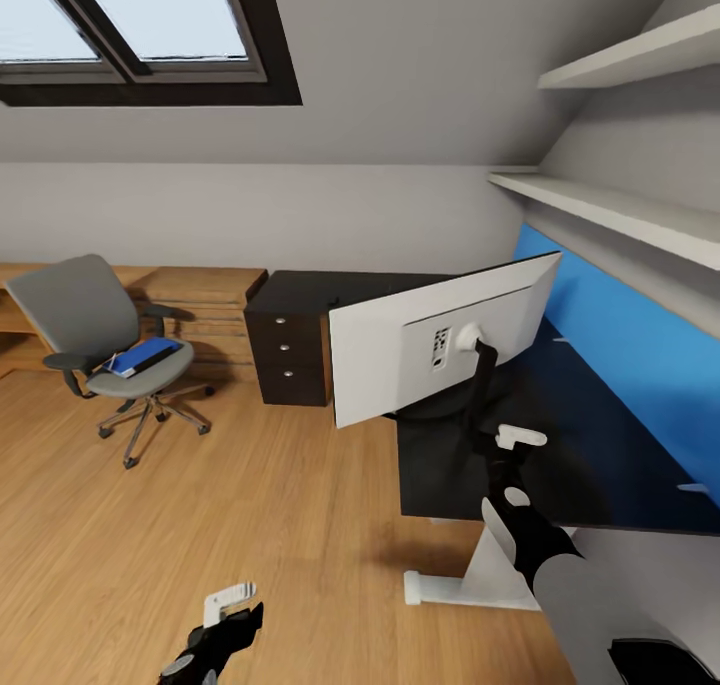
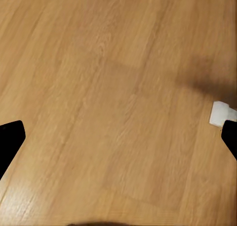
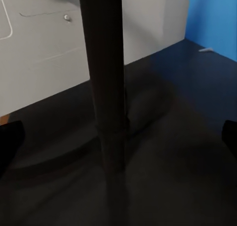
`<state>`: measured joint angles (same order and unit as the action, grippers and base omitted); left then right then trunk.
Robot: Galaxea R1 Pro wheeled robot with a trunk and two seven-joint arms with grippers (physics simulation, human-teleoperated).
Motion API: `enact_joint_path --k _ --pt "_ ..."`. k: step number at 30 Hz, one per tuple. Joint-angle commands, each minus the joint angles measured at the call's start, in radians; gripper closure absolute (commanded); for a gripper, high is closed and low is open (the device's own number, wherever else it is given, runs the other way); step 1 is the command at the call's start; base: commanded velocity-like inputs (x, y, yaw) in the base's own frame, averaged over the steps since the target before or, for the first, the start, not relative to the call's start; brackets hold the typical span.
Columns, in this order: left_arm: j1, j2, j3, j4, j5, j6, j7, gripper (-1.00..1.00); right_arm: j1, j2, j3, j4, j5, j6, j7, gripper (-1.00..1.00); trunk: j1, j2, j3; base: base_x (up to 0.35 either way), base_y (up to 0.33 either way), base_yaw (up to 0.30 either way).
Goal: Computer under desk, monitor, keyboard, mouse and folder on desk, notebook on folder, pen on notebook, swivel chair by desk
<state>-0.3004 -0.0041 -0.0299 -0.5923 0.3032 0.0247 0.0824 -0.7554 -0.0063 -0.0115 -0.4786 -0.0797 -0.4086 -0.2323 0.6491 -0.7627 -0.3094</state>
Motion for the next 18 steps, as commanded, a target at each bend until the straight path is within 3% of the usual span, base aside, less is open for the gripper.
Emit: enact_joint_path --k 1,2,8,18 --pt "0.0 0.0 -0.003 -0.002 0.007 0.002 0.007 -1.0 -0.001 0.0 0.002 0.001 -0.007 -0.005 0.001 -1.0 0.004 -0.008 -0.005 0.0 0.0 0.0" --pt "0.0 0.002 -0.002 0.057 0.006 -0.002 0.009 -1.0 -0.001 -0.001 0.003 0.006 -0.005 -0.005 0.003 -1.0 0.008 -0.015 -0.008 0.0 0.0 0.0" --pt "0.0 0.002 -0.001 0.129 0.007 -0.005 0.01 -1.0 -0.001 -0.003 0.004 0.028 -0.003 -0.006 0.006 -1.0 0.012 -0.022 -0.011 0.0 0.0 0.0" --pt "0.0 -0.005 0.004 0.17 0.008 0.002 0.014 -1.0 0.001 0.026 0.01 0.017 0.002 -0.004 0.007 -1.0 0.012 -0.022 -0.011 0.0 0.0 0.0"
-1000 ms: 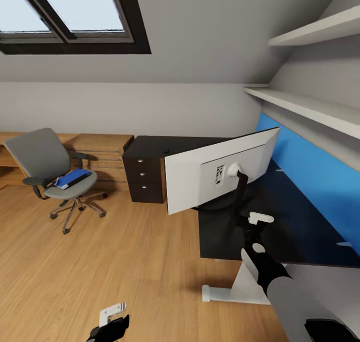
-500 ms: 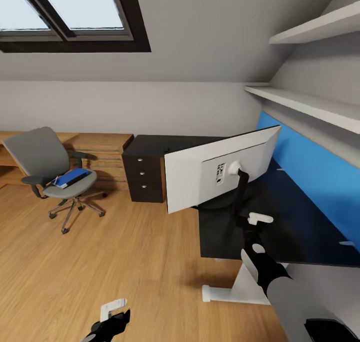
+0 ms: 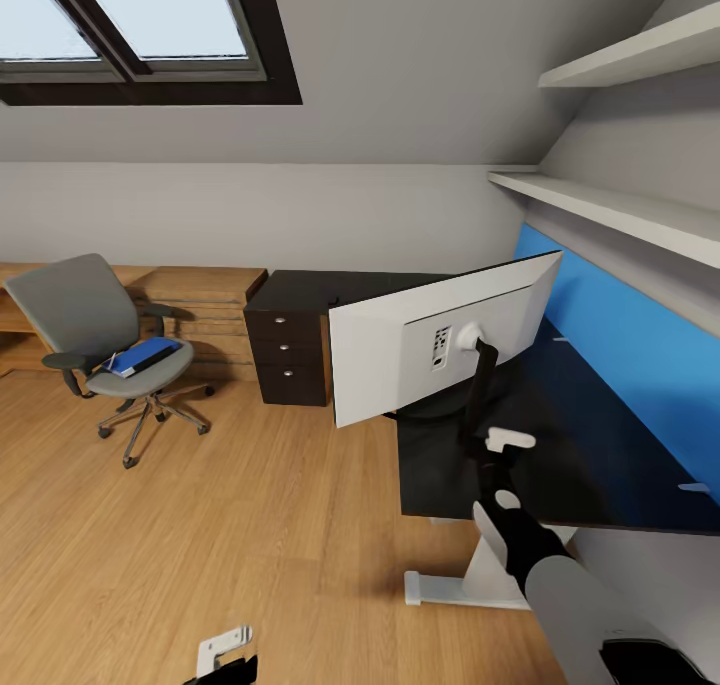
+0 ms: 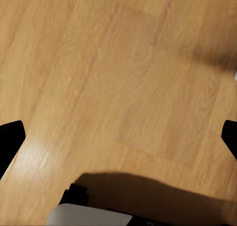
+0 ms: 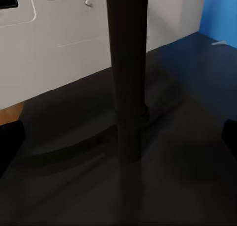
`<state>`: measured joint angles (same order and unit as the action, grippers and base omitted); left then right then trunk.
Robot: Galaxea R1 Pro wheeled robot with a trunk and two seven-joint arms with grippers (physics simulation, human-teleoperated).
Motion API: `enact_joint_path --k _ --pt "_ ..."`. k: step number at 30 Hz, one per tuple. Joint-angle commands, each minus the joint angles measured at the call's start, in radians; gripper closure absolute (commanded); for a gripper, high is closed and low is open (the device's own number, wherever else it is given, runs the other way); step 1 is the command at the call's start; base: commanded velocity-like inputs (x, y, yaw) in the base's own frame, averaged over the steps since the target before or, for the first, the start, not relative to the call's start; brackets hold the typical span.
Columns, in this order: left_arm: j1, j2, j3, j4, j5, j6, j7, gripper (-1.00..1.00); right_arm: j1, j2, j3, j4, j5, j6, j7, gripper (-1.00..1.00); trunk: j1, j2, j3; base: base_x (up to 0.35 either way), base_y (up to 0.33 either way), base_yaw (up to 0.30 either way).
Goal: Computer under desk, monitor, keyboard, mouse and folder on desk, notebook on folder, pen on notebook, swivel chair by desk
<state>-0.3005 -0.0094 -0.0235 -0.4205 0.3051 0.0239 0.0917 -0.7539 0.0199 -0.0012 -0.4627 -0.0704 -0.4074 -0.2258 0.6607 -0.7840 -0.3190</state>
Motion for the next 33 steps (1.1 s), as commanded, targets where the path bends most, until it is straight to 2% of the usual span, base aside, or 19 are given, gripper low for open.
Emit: enact_joint_path --k 1,7,20,33 --pt "0.0 0.0 -0.003 0.003 0.006 0.003 0.005 -1.0 -0.001 0.002 0.0 0.004 -0.007 -0.005 0.001 -1.0 0.0 -0.001 -0.001 0.0 0.0 0.0" --pt "0.0 0.005 -0.003 0.036 0.005 0.002 0.002 -1.0 0.0 0.005 0.0 0.03 -0.005 -0.006 0.002 -1.0 0.0 -0.001 -0.001 0.0 0.0 0.0" --pt "0.0 0.007 -0.003 0.047 0.004 -0.001 0.002 -1.0 0.0 0.005 0.0 0.037 -0.005 -0.007 0.002 -1.0 0.0 -0.001 -0.001 0.0 0.0 0.0" --pt "0.0 0.008 -0.003 0.065 0.005 -0.072 0.002 -1.0 -0.001 0.004 0.0 0.038 -0.004 -0.007 0.002 -1.0 0.0 -0.001 -0.001 0.072 0.0 0.0"
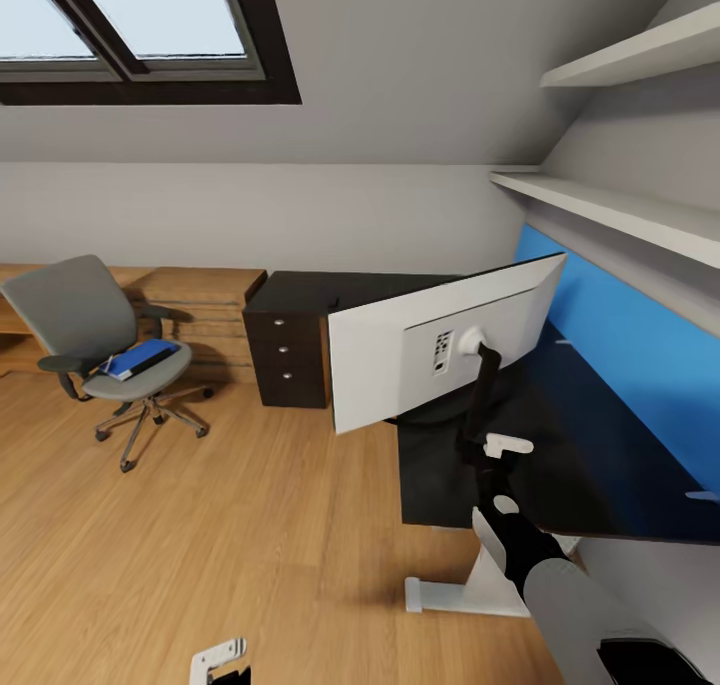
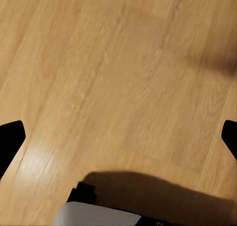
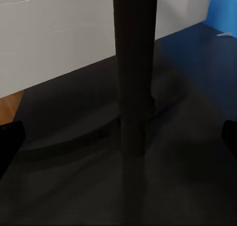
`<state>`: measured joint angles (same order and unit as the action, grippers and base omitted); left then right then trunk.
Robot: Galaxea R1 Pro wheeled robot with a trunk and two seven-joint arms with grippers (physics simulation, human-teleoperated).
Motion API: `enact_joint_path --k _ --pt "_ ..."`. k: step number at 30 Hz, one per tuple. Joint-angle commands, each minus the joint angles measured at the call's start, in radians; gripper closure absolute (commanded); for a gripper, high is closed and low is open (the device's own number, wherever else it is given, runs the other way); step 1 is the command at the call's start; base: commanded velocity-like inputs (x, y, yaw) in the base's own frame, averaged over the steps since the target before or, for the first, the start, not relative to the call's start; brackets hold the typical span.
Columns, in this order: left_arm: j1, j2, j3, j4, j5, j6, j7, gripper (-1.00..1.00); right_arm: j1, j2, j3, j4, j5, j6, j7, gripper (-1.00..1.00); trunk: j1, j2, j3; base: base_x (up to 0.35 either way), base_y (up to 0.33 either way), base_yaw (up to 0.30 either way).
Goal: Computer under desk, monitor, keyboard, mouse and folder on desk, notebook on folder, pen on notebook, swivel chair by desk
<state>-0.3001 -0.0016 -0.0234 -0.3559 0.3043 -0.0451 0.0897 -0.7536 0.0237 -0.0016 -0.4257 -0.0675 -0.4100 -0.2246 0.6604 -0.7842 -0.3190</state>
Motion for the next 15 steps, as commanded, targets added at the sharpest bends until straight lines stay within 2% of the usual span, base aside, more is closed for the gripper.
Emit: enact_joint_path --k 1,8,15 --pt "-0.001 0.0 -0.003 0.001 0.006 -0.009 0.004 -1.0 -0.001 0.0 0.0 0.001 -0.007 -0.005 0.001 -1.0 0.0 -0.001 -0.001 0.172 0.0 0.0" --pt "0.0 0.0 -0.003 0.004 0.006 -0.017 0.004 -1.0 -0.001 -0.001 0.0 0.002 -0.006 -0.006 0.001 -1.0 0.0 -0.001 -0.001 0.163 0.0 0.0" --pt "-0.001 0.0 -0.003 0.005 0.006 -0.018 0.005 -1.0 0.0 -0.002 0.0 0.004 -0.006 -0.007 0.002 -1.0 0.0 -0.001 -0.001 0.05 0.0 0.0"
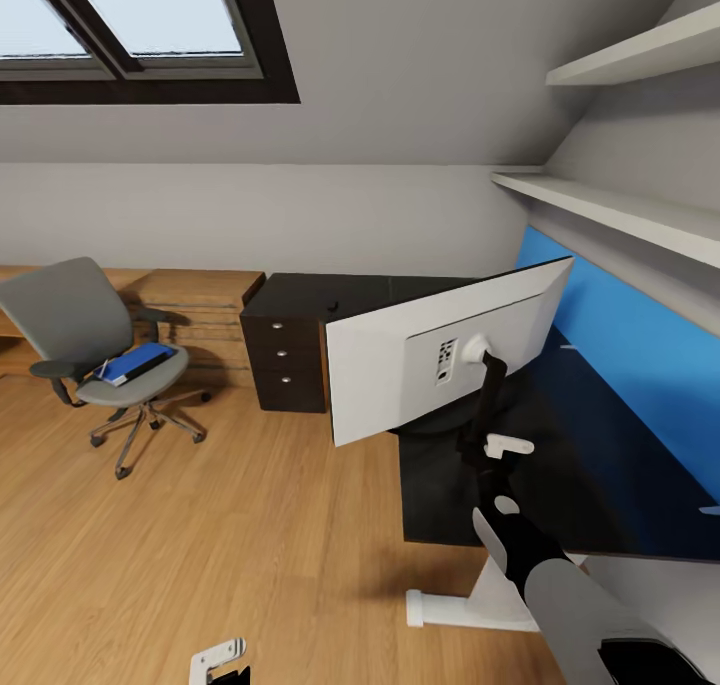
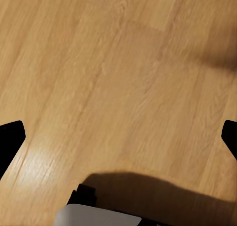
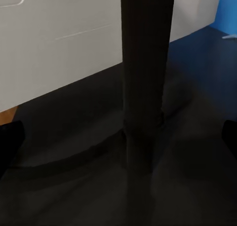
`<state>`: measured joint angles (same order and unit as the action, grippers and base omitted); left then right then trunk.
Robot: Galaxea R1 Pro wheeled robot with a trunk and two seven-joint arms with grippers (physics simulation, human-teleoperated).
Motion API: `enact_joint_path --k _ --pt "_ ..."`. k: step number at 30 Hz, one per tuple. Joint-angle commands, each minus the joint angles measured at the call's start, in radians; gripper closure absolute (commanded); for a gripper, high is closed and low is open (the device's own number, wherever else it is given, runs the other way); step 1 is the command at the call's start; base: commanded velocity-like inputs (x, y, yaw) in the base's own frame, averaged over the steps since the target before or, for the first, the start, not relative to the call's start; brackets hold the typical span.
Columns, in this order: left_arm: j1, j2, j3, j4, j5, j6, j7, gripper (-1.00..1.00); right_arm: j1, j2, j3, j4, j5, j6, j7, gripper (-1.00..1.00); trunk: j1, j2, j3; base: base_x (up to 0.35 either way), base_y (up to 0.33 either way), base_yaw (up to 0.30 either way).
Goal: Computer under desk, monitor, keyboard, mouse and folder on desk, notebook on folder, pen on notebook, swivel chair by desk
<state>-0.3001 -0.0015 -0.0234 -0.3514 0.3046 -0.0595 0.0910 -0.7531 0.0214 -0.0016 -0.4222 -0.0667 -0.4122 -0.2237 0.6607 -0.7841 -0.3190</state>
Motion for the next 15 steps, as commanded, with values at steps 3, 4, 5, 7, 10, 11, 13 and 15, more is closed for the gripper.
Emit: enact_joint_path --k 3,4,5,7,10,11,13,15 --pt "-0.001 0.0 -0.003 0.001 0.005 -0.003 0.004 -1.0 0.0 0.0 0.0 0.001 -0.007 -0.005 0.001 -1.0 0.0 -0.001 -0.001 0.014 0.0 0.0" --pt "-0.001 0.0 -0.003 0.001 0.005 -0.003 0.004 -1.0 0.0 0.0 0.0 0.001 -0.007 -0.005 0.001 -1.0 0.0 -0.001 -0.001 0.008 0.0 0.0" --pt "-0.001 0.0 -0.003 0.001 0.005 -0.003 0.003 -1.0 0.0 0.0 0.0 0.002 -0.007 -0.005 0.001 -1.0 0.0 -0.001 -0.001 0.006 0.0 0.0" --pt "-0.001 0.0 -0.003 0.001 0.005 -0.003 0.003 -1.0 0.0 0.0 0.0 0.002 -0.007 -0.007 0.001 -1.0 0.0 -0.001 -0.001 0.004 0.0 0.0" --pt "-0.001 0.0 -0.003 0.002 0.005 -0.003 0.003 -1.0 0.0 0.0 0.0 0.003 -0.006 -0.016 0.001 -1.0 0.0 -0.001 -0.001 0.004 0.0 0.0" --pt "-0.001 0.0 -0.003 0.002 0.005 -0.003 0.003 -1.0 0.0 0.0 0.0 0.003 -0.006 -0.02 0.001 -1.0 0.0 -0.001 -0.001 0.02 0.0 0.0" --pt "-0.001 0.0 -0.003 0.002 0.005 -0.003 0.003 -1.0 0.0 0.0 0.0 0.003 -0.006 -0.029 0.001 -1.0 0.0 -0.001 -0.001 0.057 -0.002 0.0" --pt "-0.001 0.0 -0.003 0.002 0.005 -0.003 0.003 -1.0 0.0 0.0 0.0 0.003 -0.005 -0.035 0.001 -1.0 0.0 -0.001 -0.001 0.118 -0.021 0.0"
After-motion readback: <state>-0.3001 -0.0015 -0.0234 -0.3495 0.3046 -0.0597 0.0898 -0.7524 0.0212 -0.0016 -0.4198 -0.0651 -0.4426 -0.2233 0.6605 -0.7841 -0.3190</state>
